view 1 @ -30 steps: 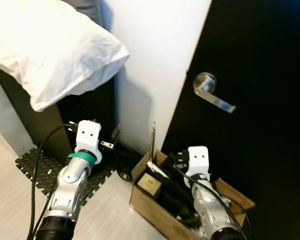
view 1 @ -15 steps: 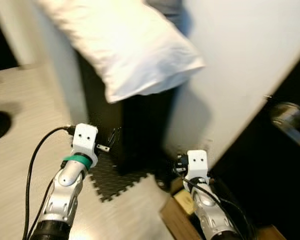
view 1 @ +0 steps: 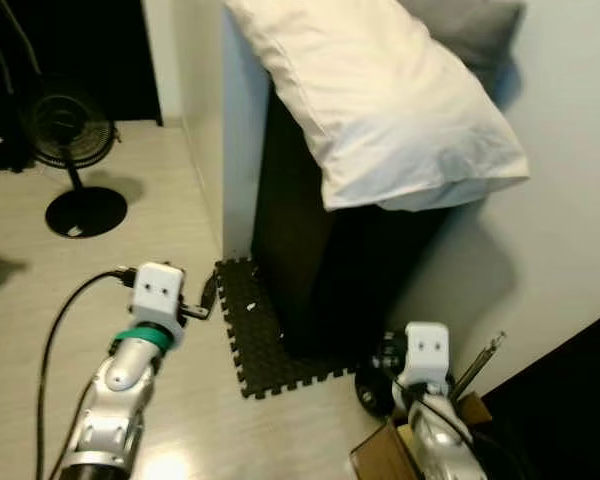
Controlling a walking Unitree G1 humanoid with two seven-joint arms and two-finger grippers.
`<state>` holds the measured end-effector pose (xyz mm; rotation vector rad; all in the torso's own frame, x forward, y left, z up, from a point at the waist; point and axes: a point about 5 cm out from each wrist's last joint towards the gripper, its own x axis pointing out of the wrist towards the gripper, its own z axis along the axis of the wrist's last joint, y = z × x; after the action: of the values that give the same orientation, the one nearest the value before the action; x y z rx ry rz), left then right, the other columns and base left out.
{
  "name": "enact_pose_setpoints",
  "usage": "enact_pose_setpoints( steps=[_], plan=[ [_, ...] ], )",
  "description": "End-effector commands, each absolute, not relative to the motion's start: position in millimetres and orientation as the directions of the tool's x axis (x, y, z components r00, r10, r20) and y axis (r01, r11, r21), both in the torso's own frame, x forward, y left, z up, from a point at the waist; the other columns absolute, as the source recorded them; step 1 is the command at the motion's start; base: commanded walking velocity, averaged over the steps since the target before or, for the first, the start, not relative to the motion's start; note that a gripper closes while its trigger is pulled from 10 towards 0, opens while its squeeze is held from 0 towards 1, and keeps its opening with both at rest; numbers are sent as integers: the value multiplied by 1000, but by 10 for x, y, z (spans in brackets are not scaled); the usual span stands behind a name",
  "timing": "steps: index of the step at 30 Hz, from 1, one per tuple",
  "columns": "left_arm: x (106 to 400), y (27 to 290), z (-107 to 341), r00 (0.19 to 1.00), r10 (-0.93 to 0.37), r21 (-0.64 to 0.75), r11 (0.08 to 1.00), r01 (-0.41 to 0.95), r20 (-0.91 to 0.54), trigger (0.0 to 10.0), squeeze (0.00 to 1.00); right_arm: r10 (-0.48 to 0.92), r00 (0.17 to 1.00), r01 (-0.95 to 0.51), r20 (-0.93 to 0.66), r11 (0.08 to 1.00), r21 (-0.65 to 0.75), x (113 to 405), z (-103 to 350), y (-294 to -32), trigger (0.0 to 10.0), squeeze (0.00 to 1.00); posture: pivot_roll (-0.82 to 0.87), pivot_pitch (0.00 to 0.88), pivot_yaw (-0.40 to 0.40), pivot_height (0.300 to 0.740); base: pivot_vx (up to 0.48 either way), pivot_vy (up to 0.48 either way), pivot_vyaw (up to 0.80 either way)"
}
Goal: Clean up the room
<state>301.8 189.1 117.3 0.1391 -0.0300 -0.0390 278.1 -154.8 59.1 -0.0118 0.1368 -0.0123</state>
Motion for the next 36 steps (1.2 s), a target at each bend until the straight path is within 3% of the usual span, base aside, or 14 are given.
enact_pose_setpoints(
  steps=[1,7,17,24,36],
  plan=[
    [2974,1872,1124,1000,-30,134,990,31,-5,10000,0,-5,988,2,-152,1000,-15,2755,583,-1554,10000,0,135,0,-36,740,0,0,800],
    [2932,1892,1101,999,-24,142,989,27,-26,10000,0,22,990,-26,-142,999,-23,2762,618,-1532,10000,0,133,0,-38,740,0,0,800],
    [2866,1801,1059,989,-101,-14,995,100,-105,10000,0,74,979,-74,-189,997,10,2791,592,-1385,10000,0,134,0,-42,740,0,0,800],
    [2839,1725,1083,987,-134,58,989,139,-86,10000,0,99,976,-101,-193,995,2,2855,623,-1337,10000,0,141,0,-46,740,0,0,800],
    [2864,1756,1115,995,-76,77,994,81,-66,10000,0,141,965,-135,-223,990,42,2816,571,-1295,10000,0,143,0,-42,740,0,0,800]
  ],
)
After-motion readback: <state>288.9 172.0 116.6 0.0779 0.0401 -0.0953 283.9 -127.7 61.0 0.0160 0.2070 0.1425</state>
